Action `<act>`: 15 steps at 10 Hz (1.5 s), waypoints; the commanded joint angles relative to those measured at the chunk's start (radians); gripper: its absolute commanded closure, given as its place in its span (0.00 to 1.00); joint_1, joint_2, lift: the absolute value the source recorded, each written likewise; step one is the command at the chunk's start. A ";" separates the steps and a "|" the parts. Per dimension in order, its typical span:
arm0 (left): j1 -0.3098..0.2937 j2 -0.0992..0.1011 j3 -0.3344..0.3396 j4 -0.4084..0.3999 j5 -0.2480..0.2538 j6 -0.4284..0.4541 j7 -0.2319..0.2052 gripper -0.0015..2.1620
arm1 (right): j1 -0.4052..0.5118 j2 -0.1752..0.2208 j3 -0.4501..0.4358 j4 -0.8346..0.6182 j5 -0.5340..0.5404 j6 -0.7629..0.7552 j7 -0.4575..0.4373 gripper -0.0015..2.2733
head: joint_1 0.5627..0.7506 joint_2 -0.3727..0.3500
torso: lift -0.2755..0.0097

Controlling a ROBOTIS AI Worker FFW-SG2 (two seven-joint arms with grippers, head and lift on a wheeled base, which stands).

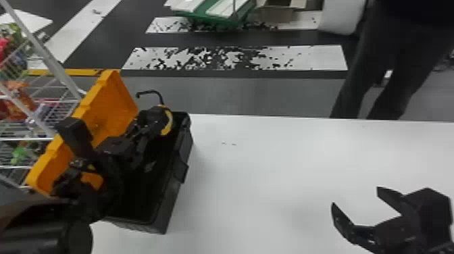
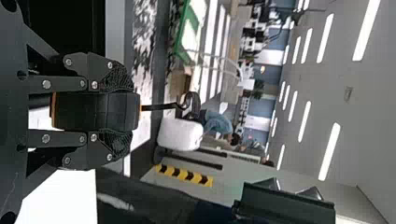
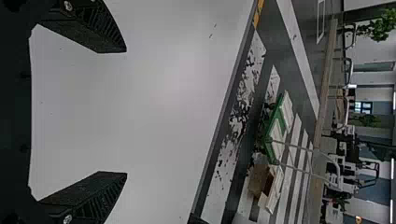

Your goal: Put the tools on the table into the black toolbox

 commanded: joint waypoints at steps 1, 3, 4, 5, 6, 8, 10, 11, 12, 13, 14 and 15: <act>0.005 -0.004 -0.006 0.058 -0.049 -0.107 0.026 0.99 | 0.017 0.017 -0.024 0.007 -0.026 -0.060 0.011 0.03 | 0.70 0.78 | 0.83; 0.005 -0.008 -0.006 0.155 -0.059 -0.230 0.052 0.99 | 0.039 0.051 -0.080 0.024 -0.095 -0.142 0.059 0.03 | 0.70 0.81 | 0.83; 0.005 -0.010 -0.006 0.190 -0.056 -0.248 0.059 0.99 | 0.051 0.063 -0.107 0.030 -0.121 -0.170 0.082 0.03 | 0.70 0.83 | 0.83; 0.010 -0.014 -0.006 0.205 -0.049 -0.270 0.062 0.87 | 0.062 0.077 -0.135 0.033 -0.149 -0.191 0.105 0.03 | 0.70 0.84 | 0.83; 0.024 -0.021 -0.006 0.211 -0.032 -0.310 0.068 0.26 | 0.071 0.095 -0.167 0.033 -0.183 -0.216 0.131 0.03 | 0.70 0.84 | 0.83; 0.051 -0.021 0.000 0.197 -0.009 -0.319 0.083 0.00 | 0.085 0.120 -0.204 0.035 -0.213 -0.250 0.164 0.03 | 0.70 0.83 | 0.83; 0.079 -0.024 0.002 0.179 -0.003 -0.325 0.086 0.02 | 0.089 0.137 -0.232 0.061 -0.236 -0.305 0.201 0.03 | 0.70 0.82 | 0.83; 0.105 -0.034 -0.001 0.168 0.002 -0.368 0.092 0.02 | 0.092 0.146 -0.245 0.073 -0.238 -0.330 0.212 0.03 | 0.70 0.82 | 0.83; 0.137 -0.039 -0.020 0.156 0.005 -0.432 0.114 0.02 | 0.098 0.152 -0.258 0.089 -0.244 -0.360 0.215 0.03 | 0.70 0.81 | 0.83; 0.175 -0.041 -0.044 0.144 0.005 -0.503 0.166 0.02 | 0.108 0.157 -0.268 0.102 -0.250 -0.403 0.223 0.03 | 0.70 0.80 | 0.83; 0.208 -0.044 -0.075 0.136 0.005 -0.577 0.206 0.02 | 0.109 0.161 -0.288 0.116 -0.268 -0.431 0.243 0.03 | 0.70 0.79 | 0.83; 0.237 -0.051 -0.095 0.136 0.005 -0.644 0.220 0.02 | 0.120 0.161 -0.297 0.124 -0.272 -0.458 0.246 0.03 | 0.70 0.78 | 0.83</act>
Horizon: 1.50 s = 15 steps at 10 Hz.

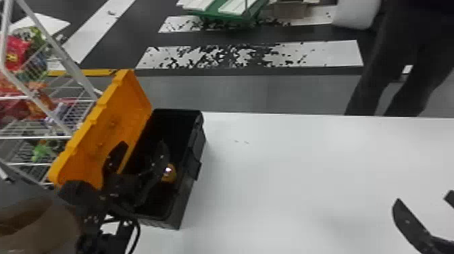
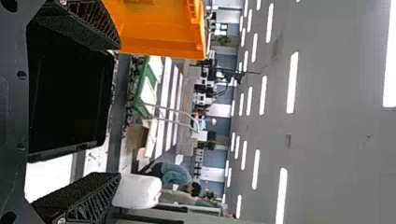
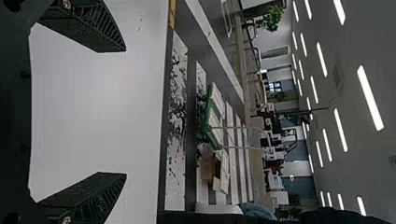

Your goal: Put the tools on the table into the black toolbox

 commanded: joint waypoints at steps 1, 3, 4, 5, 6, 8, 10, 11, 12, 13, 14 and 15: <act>0.041 -0.008 -0.035 -0.001 0.000 -0.097 0.015 0.02 | 0.014 0.001 -0.019 0.017 -0.016 -0.047 0.010 0.03 | 0.70 0.76 | 0.83; 0.089 -0.008 -0.086 -0.001 -0.005 -0.192 0.049 0.02 | 0.032 0.001 -0.048 0.041 -0.049 -0.121 0.023 0.03 | 0.70 0.70 | 0.83; 0.122 -0.008 -0.111 0.002 -0.021 -0.257 0.080 0.02 | 0.038 0.001 -0.060 0.058 -0.052 -0.145 0.033 0.03 | 0.70 0.68 | 0.83; 0.149 -0.008 -0.129 0.009 -0.035 -0.306 0.093 0.02 | 0.046 0.001 -0.070 0.075 -0.061 -0.164 0.037 0.03 | 0.70 0.65 | 0.83; 0.165 -0.008 -0.149 0.017 -0.057 -0.355 0.104 0.02 | 0.057 0.001 -0.077 0.090 -0.070 -0.191 0.037 0.03 | 0.70 0.61 | 0.83; 0.188 -0.003 -0.216 0.034 -0.114 -0.425 0.138 0.02 | 0.066 0.001 -0.073 0.132 -0.073 -0.274 0.062 0.03 | 0.70 0.56 | 0.83; 0.196 0.000 -0.296 0.072 -0.156 -0.505 0.176 0.02 | 0.078 0.001 -0.053 0.153 -0.073 -0.375 0.094 0.03 | 0.70 0.48 | 0.83; 0.205 0.003 -0.322 0.089 -0.172 -0.557 0.188 0.02 | 0.087 0.001 -0.040 0.160 -0.073 -0.403 0.095 0.03 | 0.70 0.45 | 0.83; 0.216 0.004 -0.344 0.098 -0.196 -0.576 0.207 0.02 | 0.092 0.001 -0.030 0.179 -0.073 -0.455 0.095 0.03 | 0.70 0.43 | 0.83; 0.221 0.004 -0.356 0.114 -0.219 -0.600 0.222 0.02 | 0.098 0.001 -0.017 0.201 -0.064 -0.507 0.095 0.03 | 0.70 0.40 | 0.83; 0.224 0.004 -0.362 0.124 -0.239 -0.609 0.230 0.02 | 0.103 0.001 -0.005 0.222 -0.053 -0.559 0.094 0.03 | 0.70 0.38 | 0.83; 0.227 0.006 -0.364 0.132 -0.242 -0.609 0.239 0.02 | 0.104 0.001 0.007 0.247 -0.044 -0.609 0.092 0.03 | 0.70 0.37 | 0.83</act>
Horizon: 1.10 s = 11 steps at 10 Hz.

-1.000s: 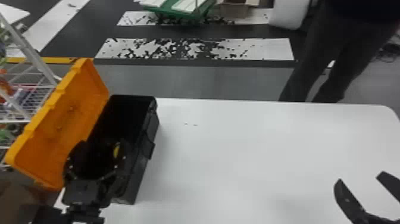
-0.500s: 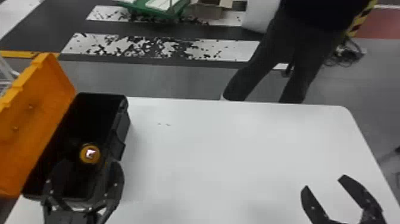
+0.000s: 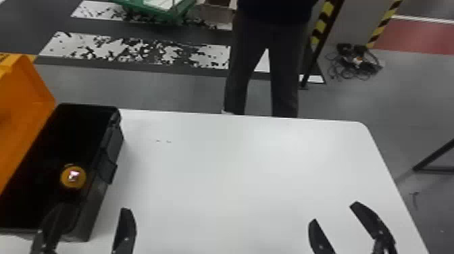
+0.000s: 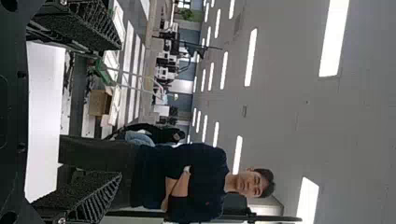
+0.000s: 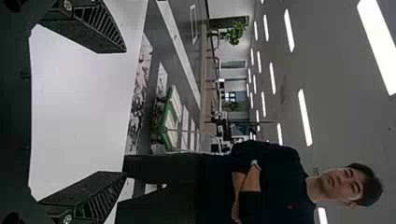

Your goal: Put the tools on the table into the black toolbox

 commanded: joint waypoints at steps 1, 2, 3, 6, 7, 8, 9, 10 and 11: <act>0.005 0.001 -0.003 0.011 -0.006 -0.002 0.003 0.02 | 0.003 0.001 0.018 0.040 0.006 -0.082 -0.005 0.03 | 0.70 0.38 | 0.83; 0.010 0.001 -0.008 0.019 -0.012 -0.002 0.019 0.02 | 0.003 0.001 0.028 0.064 0.010 -0.119 -0.012 0.03 | 0.70 0.38 | 0.83; 0.010 0.001 -0.011 0.031 -0.024 0.001 0.034 0.02 | 0.003 0.001 0.032 0.084 0.010 -0.147 -0.023 0.03 | 0.70 0.39 | 0.83; 0.017 -0.001 -0.014 0.040 -0.026 0.001 0.051 0.02 | 0.003 0.001 0.046 0.119 0.014 -0.190 -0.052 0.03 | 0.70 0.38 | 0.83; 0.019 0.001 -0.014 0.040 -0.026 0.001 0.055 0.02 | 0.002 0.001 0.049 0.127 0.014 -0.211 -0.063 0.03 | 0.70 0.38 | 0.83; 0.023 0.001 -0.014 0.039 -0.026 -0.002 0.057 0.02 | -0.001 0.001 0.052 0.135 0.016 -0.214 -0.065 0.03 | 0.70 0.39 | 0.83; 0.030 0.001 -0.013 0.039 -0.024 -0.002 0.058 0.02 | 0.000 0.001 0.063 0.136 0.022 -0.214 -0.065 0.03 | 0.70 0.39 | 0.83; 0.030 0.001 -0.013 0.042 -0.024 -0.002 0.065 0.02 | 0.002 0.001 0.074 0.136 0.025 -0.220 -0.072 0.03 | 0.70 0.40 | 0.83; 0.028 -0.001 -0.014 0.043 -0.026 0.001 0.068 0.02 | 0.003 0.001 0.078 0.148 0.028 -0.236 -0.083 0.03 | 0.70 0.43 | 0.83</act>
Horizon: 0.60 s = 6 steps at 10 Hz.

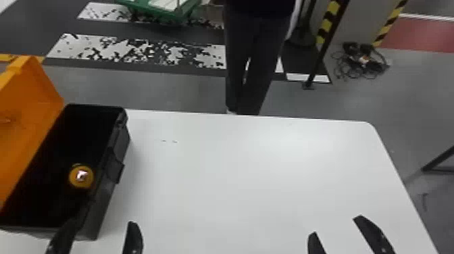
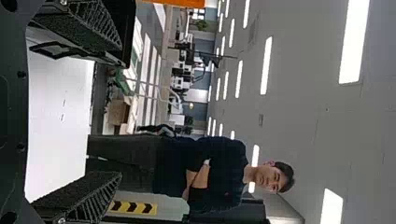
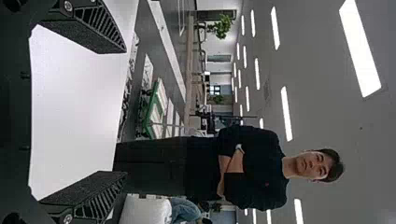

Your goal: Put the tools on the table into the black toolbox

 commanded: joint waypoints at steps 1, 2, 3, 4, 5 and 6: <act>-0.002 -0.003 -0.002 0.001 -0.003 0.005 0.004 0.02 | 0.001 0.001 0.007 0.016 0.002 -0.024 -0.006 0.03 | 0.70 0.43 | 0.83; -0.001 -0.001 -0.003 -0.002 -0.003 0.002 0.015 0.02 | 0.001 0.001 0.008 0.019 0.002 -0.024 -0.009 0.03 | 0.70 0.44 | 0.83; -0.001 0.000 -0.002 -0.002 -0.003 0.002 0.016 0.02 | 0.001 0.001 0.012 0.019 0.002 -0.027 -0.009 0.03 | 0.70 0.44 | 0.83; -0.004 -0.001 -0.002 -0.001 -0.001 0.008 0.016 0.02 | -0.001 0.001 0.013 0.019 0.002 -0.030 -0.014 0.03 | 0.70 0.45 | 0.83; -0.005 -0.006 -0.002 -0.001 -0.001 0.018 0.016 0.02 | -0.002 0.001 0.010 0.024 0.002 -0.030 -0.020 0.03 | 0.70 0.45 | 0.83; -0.005 -0.008 -0.003 -0.005 -0.001 0.014 0.021 0.02 | -0.005 0.001 0.007 0.030 0.000 -0.030 -0.020 0.03 | 0.70 0.45 | 0.83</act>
